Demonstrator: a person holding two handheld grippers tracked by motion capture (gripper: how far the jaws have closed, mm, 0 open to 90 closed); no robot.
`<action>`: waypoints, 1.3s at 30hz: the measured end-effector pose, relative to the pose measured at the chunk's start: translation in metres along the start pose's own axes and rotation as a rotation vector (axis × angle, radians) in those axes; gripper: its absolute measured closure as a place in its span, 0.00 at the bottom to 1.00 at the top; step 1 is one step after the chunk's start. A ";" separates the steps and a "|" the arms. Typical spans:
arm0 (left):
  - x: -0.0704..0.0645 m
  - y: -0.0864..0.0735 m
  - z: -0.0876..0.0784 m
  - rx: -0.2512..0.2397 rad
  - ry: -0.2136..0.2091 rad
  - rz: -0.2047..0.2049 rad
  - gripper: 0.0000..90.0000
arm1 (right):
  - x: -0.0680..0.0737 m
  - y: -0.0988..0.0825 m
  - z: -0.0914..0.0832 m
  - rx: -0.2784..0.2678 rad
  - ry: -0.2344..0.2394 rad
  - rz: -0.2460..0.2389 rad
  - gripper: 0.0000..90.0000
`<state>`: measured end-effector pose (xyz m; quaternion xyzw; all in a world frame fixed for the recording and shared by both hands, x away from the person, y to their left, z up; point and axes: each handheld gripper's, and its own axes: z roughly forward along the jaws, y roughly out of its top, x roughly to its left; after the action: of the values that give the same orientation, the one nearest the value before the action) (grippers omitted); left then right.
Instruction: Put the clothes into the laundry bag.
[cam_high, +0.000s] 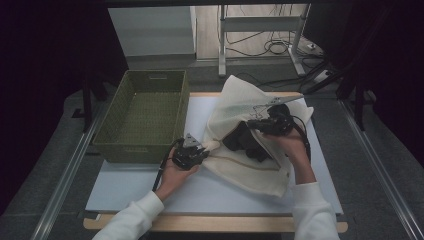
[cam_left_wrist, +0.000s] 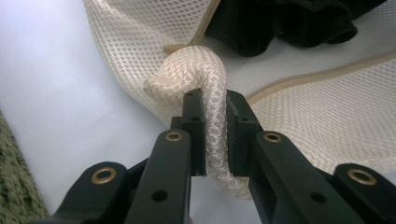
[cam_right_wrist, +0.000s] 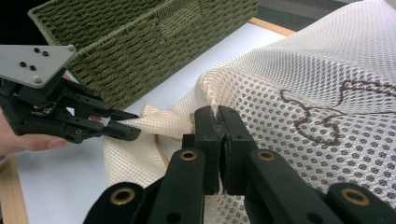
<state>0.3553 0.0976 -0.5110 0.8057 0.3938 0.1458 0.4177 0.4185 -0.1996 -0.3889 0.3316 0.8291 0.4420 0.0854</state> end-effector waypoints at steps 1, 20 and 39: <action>0.000 -0.001 -0.001 -0.007 -0.004 -0.006 0.91 | 0.000 0.000 0.000 0.001 0.000 0.001 0.97; 0.007 -0.027 -0.032 -0.072 -0.044 -0.050 0.91 | 0.000 -0.011 0.009 0.064 0.000 0.005 0.97; 0.015 -0.046 -0.044 -0.084 -0.092 -0.082 0.91 | 0.004 -0.036 0.024 0.177 -0.004 -0.010 0.96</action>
<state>0.3162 0.1489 -0.5218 0.7766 0.4003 0.1078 0.4744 0.4087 -0.1945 -0.4310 0.3346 0.8664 0.3659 0.0596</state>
